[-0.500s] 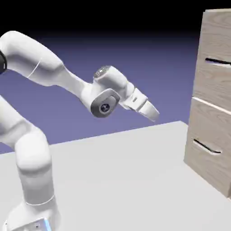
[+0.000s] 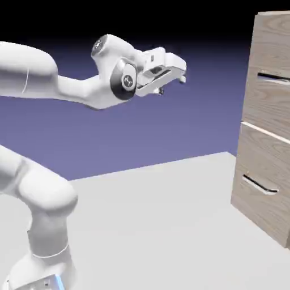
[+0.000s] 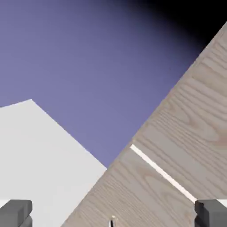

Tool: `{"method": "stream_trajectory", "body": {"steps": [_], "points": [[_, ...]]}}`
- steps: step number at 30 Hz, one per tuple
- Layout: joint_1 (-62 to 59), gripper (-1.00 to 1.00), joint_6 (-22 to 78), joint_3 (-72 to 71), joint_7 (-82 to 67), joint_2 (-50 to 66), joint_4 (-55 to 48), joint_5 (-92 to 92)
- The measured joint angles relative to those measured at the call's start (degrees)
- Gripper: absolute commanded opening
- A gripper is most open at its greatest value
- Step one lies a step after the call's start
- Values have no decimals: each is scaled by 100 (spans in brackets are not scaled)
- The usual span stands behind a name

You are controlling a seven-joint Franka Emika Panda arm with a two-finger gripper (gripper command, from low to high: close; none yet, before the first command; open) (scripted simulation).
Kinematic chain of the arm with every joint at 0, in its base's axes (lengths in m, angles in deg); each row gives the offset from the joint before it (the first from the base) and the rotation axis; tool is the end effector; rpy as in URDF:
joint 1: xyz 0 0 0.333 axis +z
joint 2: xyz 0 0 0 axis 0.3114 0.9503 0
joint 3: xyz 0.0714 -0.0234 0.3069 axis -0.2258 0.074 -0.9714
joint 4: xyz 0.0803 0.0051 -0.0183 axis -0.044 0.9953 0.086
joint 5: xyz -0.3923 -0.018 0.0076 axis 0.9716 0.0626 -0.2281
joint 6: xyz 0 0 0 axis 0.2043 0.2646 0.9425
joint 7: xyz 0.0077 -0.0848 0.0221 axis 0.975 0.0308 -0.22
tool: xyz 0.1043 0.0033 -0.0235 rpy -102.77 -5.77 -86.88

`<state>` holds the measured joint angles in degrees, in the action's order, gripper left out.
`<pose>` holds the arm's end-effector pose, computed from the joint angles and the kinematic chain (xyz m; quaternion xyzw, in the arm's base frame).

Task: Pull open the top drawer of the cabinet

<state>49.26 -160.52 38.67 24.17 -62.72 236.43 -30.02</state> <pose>0.3405 0.0799 0.6447 -0.8380 -0.0684 -0.5358 0.0771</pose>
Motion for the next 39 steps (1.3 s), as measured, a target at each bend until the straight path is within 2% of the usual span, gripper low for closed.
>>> {"method": "stream_trajectory", "body": {"steps": [39], "points": [[7322, 0, 2790, 4197, -2228, -3926, -3412, 9718]]}}
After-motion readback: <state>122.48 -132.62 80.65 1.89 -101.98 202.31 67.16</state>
